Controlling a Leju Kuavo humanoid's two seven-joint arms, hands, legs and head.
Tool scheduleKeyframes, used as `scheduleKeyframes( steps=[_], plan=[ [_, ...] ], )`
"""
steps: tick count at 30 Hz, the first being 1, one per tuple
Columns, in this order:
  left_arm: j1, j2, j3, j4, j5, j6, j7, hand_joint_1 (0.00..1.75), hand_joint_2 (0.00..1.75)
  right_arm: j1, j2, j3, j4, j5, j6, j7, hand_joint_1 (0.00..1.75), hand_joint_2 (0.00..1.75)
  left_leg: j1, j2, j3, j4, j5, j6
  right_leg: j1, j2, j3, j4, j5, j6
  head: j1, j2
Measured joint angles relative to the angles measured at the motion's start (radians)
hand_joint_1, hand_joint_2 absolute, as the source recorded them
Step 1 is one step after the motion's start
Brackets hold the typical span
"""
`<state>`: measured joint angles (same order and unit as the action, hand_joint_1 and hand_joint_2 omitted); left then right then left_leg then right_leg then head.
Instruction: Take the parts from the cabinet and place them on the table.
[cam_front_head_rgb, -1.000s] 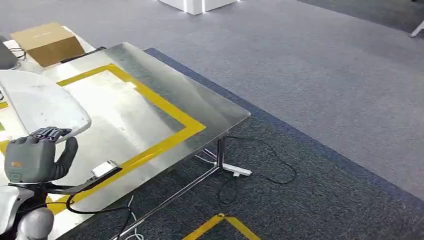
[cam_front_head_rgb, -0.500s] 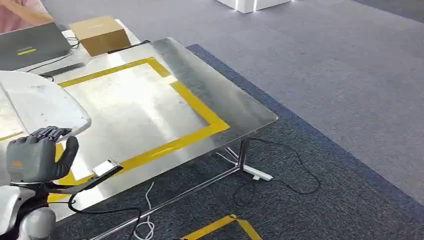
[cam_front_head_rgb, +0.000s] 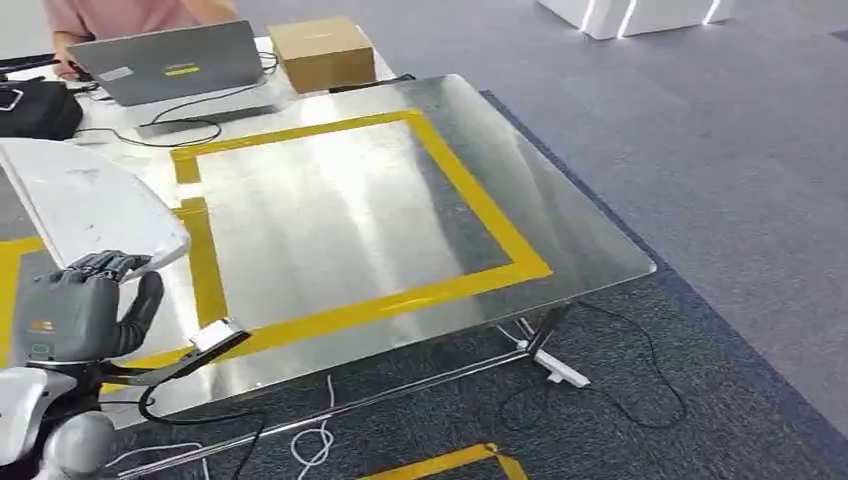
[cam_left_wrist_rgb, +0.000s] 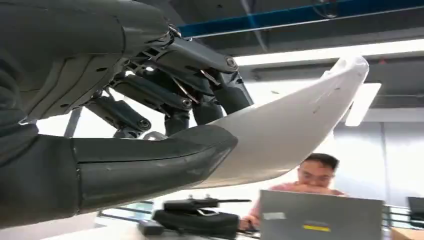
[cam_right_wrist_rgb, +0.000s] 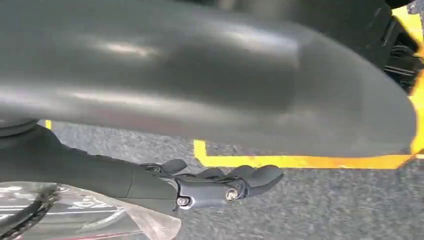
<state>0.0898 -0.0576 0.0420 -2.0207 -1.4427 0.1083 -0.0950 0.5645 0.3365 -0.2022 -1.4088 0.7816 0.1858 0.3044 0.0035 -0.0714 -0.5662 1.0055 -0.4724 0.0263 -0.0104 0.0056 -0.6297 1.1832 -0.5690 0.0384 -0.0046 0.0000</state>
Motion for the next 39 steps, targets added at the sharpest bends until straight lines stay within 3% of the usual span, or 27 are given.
scheduleKeyframes(
  steps=[1, 2, 3, 6, 11, 12, 13, 15, 16, 17, 18, 22, 23, 24, 25, 27, 28, 29, 30, 32, 33, 34, 35, 36, 37, 39],
  plan=[
    [0.0, 0.0, 0.0, 0.0, 0.0, 0.0, 0.0, 1.75, 1.75, 0.0, 0.0, 0.0, 0.0, 0.0, 0.0, 0.0, 0.0, 0.0, 0.001, -0.012, 0.002, 0.0, -0.001, -0.002, -0.002, 0.022, 0.038, -0.086, 0.045, -0.004, 0.0, 0.0],
    [0.0, 0.0, 0.0, 0.0, 0.0, -0.001, 0.0, 1.75, 1.75, 0.0, 0.0, 0.0, 0.0, 0.0, 0.0, 0.0, 0.0, 0.0, 0.003, -0.025, 0.002, 0.002, -0.002, -0.006, -0.006, 0.081, 0.069, -0.159, 0.06, -0.009, 0.0, 0.0],
    [-0.002, 0.0, 0.0, 0.0, 0.0, -0.001, 0.002, 1.75, 1.75, 0.002, 0.0, 0.0, 0.0, 0.0, 0.0, 0.0, 0.0, 0.0, -0.002, -0.035, -0.005, 0.007, -0.003, -0.014, -0.012, 0.112, 0.076, -0.176, 0.051, -0.011, -0.002, 0.0],
    [0.005, 0.0, 0.0, 0.0, -0.003, -0.004, 0.003, 1.75, 1.75, 0.003, 0.0, 0.0, -0.003, 0.0, 0.001, 0.0, 0.0, 0.0, 0.013, -0.073, -0.014, 0.0, 0.008, -0.039, 0.0, 0.08, 0.087, -0.175, 0.054, -0.024, 0.0, 0.0],
    [0.005, 0.0, 0.0, 0.0, -0.003, -0.004, 0.003, 1.75, 1.75, 0.003, 0.0, 0.0, -0.004, 0.0, 0.001, 0.0, 0.0, 0.0, 0.012, -0.081, -0.017, 0.0, 0.009, -0.042, -0.002, 0.071, 0.089, -0.18, 0.056, -0.027, -0.001, 0.0],
    [0.001, 0.0, -0.003, -0.001, -0.003, -0.004, 0.004, 1.75, 1.75, 0.005, 0.0, 0.006, -0.008, 0.0, 0.003, 0.0, 0.0, 0.0, 0.006, 0.045, -0.085, 0.148, -0.082, -0.057, -0.006, 0.008, 0.098, -0.192, 0.057, -0.047, -0.012, 0.0],
    [0.007, 0.0, -0.003, -0.001, -0.003, -0.006, 0.004, 1.75, 1.75, 0.009, 0.0, 0.005, -0.008, 0.0, 0.003, 0.001, 0.0, 0.0, 0.01, 0.061, -0.159, 0.307, -0.134, -0.064, -0.003, -0.037, 0.098, -0.192, 0.053, -0.05, -0.013, 0.0],
    [0.008, 0.0, -0.002, -0.001, -0.003, -0.006, 0.004, 1.75, 1.75, 0.009, 0.0, 0.006, -0.008, 0.0, 0.003, 0.001, 0.0, 0.0, 0.011, 0.067, -0.119, 0.233, -0.074, -0.062, -0.002, -0.066, 0.104, -0.192, 0.049, -0.048, -0.013, 0.0],
    [0.008, 0.0, -0.002, -0.001, -0.003, -0.006, 0.004, 1.75, 1.75, 0.009, 0.001, 0.006, -0.008, 0.0, 0.003, 0.001, 0.0, 0.0, 0.009, 0.078, -0.067, 0.139, -0.026, -0.057, -0.001, -0.08, 0.11, -0.192, 0.045, -0.045, -0.013, 0.0],
    [0.007, 0.0, -0.002, -0.001, -0.003, -0.006, 0.004, 1.75, 1.75, 0.009, 0.001, 0.006, -0.008, 0.0, 0.003, 0.003, 0.0, 0.0, 0.004, 0.118, -0.017, 0.049, 0.009, -0.047, 0.0, -0.091, 0.116, -0.192, 0.041, -0.043, -0.013, 0.0],
    [0.004, 0.0, -0.002, -0.001, -0.003, -0.006, 0.004, 1.75, 1.75, 0.009, 0.001, 0.006, -0.008, -0.001, 0.003, 0.004, 0.0, 0.0, -0.009, 0.172, 0.005, 0.007, -0.004, -0.04, 0.009, -0.102, 0.118, -0.19, 0.036, -0.036, -0.012, 0.0],
    [0.006, 0.0, -0.004, -0.001, -0.004, -0.006, 0.005, 1.75, 1.75, 0.008, 0.0, 0.009, -0.011, -0.006, 0.003, 0.008, 0.0, 0.0, -0.012, 0.126, -0.005, -0.004, -0.002, -0.019, 0.011, -0.149, 0.13, -0.197, 0.03, -0.018, -0.013, 0.0],
    [0.007, 0.0, -0.004, -0.001, -0.004, -0.006, 0.005, 1.75, 1.75, 0.008, 0.0, 0.011, -0.015, -0.007, 0.003, 0.009, 0.0, 0.0, -0.001, 0.114, 0.006, -0.016, 0.005, -0.012, 0.007, -0.135, 0.123, -0.192, 0.019, -0.008, -0.013, 0.0],
    [0.003, 0.0, -0.003, -0.001, -0.004, -0.005, 0.005, 1.75, 1.75, 0.007, 0.0, 0.013, -0.016, -0.01, 0.001, 0.008, 0.0, 0.0, 0.001, 0.111, 0.007, -0.018, 0.006, -0.007, 0.006, -0.07, 0.116, -0.161, -0.002, -0.003, -0.006, 0.0],
    [0.0, -0.001, -0.005, -0.001, -0.005, -0.005, 0.005, 1.75, 1.75, 0.008, 0.0, 0.013, -0.016, -0.021, -0.005, 0.008, 0.0, 0.0, 0.002, 0.102, 0.005, -0.018, 0.007, -0.002, 0.004, -0.029, 0.081, -0.09, -0.038, -0.001, -0.002, 0.0],
    [0.003, -0.001, -0.006, -0.001, -0.006, -0.006, 0.005, 1.75, 1.75, 0.012, 0.0, 0.012, -0.016, -0.035, -0.016, 0.008, 0.0, 0.0, 0.001, 0.085, 0.003, -0.017, 0.006, 0.001, 0.002, -0.007, -0.007, 0.074, -0.102, 0.002, 0.0, 0.0],
    [0.004, -0.001, -0.006, 0.0, -0.006, -0.006, 0.005, 1.75, 1.75, 0.013, 0.0, 0.012, -0.016, -0.037, -0.019, 0.008, 0.0, 0.0, 0.001, 0.079, 0.004, -0.017, 0.006, 0.001, 0.002, -0.007, -0.04, 0.125, -0.109, 0.003, 0.001, 0.0],
    [0.005, -0.001, -0.006, 0.0, -0.006, -0.006, 0.005, 1.75, 1.75, 0.013, 0.0, 0.012, -0.016, -0.038, -0.019, 0.008, 0.0, 0.0, 0.001, 0.073, 0.006, -0.016, 0.005, 0.001, 0.002, -0.007, -0.049, 0.123, -0.088, 0.003, 0.0, 0.0],
    [0.005, -0.001, -0.006, 0.0, -0.006, -0.006, 0.005, 1.75, 1.75, 0.012, 0.0, 0.012, -0.016, -0.038, -0.019, 0.008, 0.0, 0.0, 0.001, 0.068, 0.008, -0.016, 0.004, -0.001, 0.001, -0.007, -0.036, 0.078, -0.047, 0.002, 0.001, 0.0],
    [0.005, -0.001, -0.006, 0.0, -0.006, -0.006, 0.005, 1.75, 1.75, 0.012, 0.0, 0.011, -0.016, -0.039, -0.019, 0.006, 0.0, 0.0, 0.002, 0.06, 0.016, -0.016, -0.002, -0.008, -0.002, -0.007, 0.042, -0.106, 0.057, -0.001, 0.001, 0.0],
    [0.004, 0.0, -0.006, 0.0, -0.006, -0.006, 0.004, 1.75, 1.75, 0.012, 0.0, 0.011, -0.016, -0.04, -0.019, 0.006, 0.0, 0.0, 0.001, 0.058, 0.016, -0.015, -0.005, -0.013, -0.003, -0.002, 0.064, -0.162, 0.069, -0.004, 0.001, 0.0],
    [0.003, 0.0, -0.006, 0.0, -0.006, -0.006, 0.003, 1.75, 1.75, 0.011, 0.0, 0.011, -0.016, -0.042, -0.018, 0.004, 0.0, 0.0, -0.006, 0.055, 0.013, -0.004, -0.01, -0.02, -0.003, 0.001, 0.08, -0.189, 0.061, -0.009, 0.0, 0.0],
    [0.003, 0.001, -0.007, 0.0, -0.008, -0.006, 0.002, 1.75, 1.75, 0.012, 0.0, 0.011, -0.016, -0.043, -0.017, 0.003, 0.0, 0.0, -0.007, 0.055, 0.01, -0.004, -0.009, -0.019, -0.006, 0.002, 0.081, -0.187, 0.068, -0.013, -0.004, 0.0],
    [0.004, 0.002, -0.008, 0.0, -0.009, -0.007, 0.0, 1.75, 1.75, 0.012, 0.0, 0.012, -0.016, -0.045, -0.017, 0.002, 0.0, 0.0, -0.007, 0.055, 0.009, -0.004, -0.006, -0.001, -0.003, 0.002, 0.08, -0.186, 0.069, -0.011, -0.001, 0.0],
    [0.003, 0.005, -0.01, 0.0, -0.009, -0.009, -0.003, 1.75, 1.75, 0.013, 0.0, 0.011, -0.016, -0.047, -0.017, 0.001, 0.0, 0.0, -0.006, 0.056, 0.01, -0.004, -0.007, 0.004, -0.001, 0.003, 0.08, -0.187, 0.069, -0.011, -0.002, 0.0],
    [-0.001, 0.008, -0.019, 0.001, -0.006, -0.012, -0.009, 1.75, 1.75, 0.012, 0.0, 0.011, -0.016, -0.05, -0.015, -0.002, 0.0, 0.0, -0.005, 0.056, 0.013, -0.008, -0.006, 0.004, 0.0, 0.004, 0.08, -0.186, 0.067, -0.014, -0.003, 0.0]
  ],
)
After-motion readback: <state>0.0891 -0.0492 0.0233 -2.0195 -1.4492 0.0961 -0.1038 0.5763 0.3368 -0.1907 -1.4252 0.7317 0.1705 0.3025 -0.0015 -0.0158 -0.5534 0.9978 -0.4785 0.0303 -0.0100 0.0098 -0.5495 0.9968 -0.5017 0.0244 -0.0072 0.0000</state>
